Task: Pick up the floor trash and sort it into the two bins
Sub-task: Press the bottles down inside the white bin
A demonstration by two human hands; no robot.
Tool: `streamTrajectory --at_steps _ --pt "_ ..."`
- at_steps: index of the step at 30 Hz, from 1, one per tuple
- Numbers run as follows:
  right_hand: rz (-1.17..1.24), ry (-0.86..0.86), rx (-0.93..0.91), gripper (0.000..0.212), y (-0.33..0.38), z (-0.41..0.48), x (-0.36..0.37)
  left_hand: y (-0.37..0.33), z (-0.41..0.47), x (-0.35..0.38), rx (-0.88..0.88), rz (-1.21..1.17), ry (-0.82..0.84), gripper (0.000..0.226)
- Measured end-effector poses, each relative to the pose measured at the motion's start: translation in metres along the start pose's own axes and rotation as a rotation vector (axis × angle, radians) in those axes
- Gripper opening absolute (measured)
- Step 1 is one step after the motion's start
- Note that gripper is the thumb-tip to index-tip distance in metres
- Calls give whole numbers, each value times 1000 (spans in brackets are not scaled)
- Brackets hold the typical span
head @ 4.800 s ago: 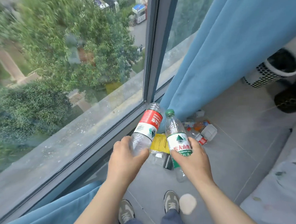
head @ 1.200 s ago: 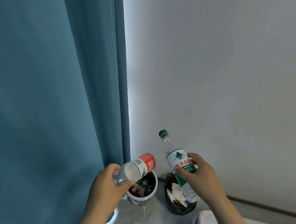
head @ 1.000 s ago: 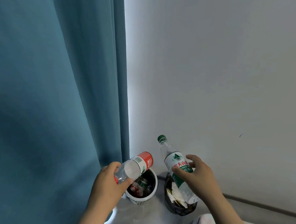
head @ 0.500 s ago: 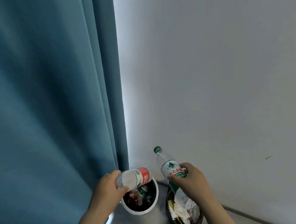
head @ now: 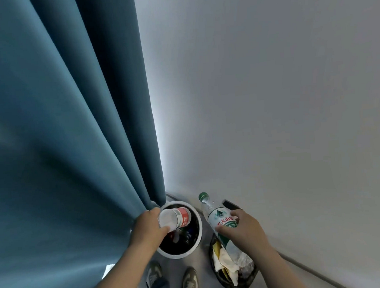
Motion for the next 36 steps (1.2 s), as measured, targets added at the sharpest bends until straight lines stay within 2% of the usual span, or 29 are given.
streamTrajectory --at_steps 5,10,15,19,29,33,36 --pt "13 -4 29 36 -5 23 11 5 25 32 -26 91 86 30" --pt "4 -3 55 30 -7 40 23 6 34 52 1 66 143 26" --pt "-26 43 87 37 -10 51 41 18 32 57 -2 53 189 35" --pt "-92 92 99 42 -11 59 63 31 27 53 -14 43 189 26" --pt "-307 235 146 36 1 85 134 47 18 26 29 113 130 15" --pt "-243 259 143 50 8 95 151 56 17 21 2 129 117 16" --pt "-163 269 122 50 13 97 160 64 17 19 -7 110 110 20"
Point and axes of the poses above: each hand's wrist, its own z-axis towards the middle knuckle, its own x-axis out of the palm, y = z × x, the point moved 7 cm from there along z, towards the middle knuckle, and after that the axes turned 11 degrees about -y, right-handed, at the moved point
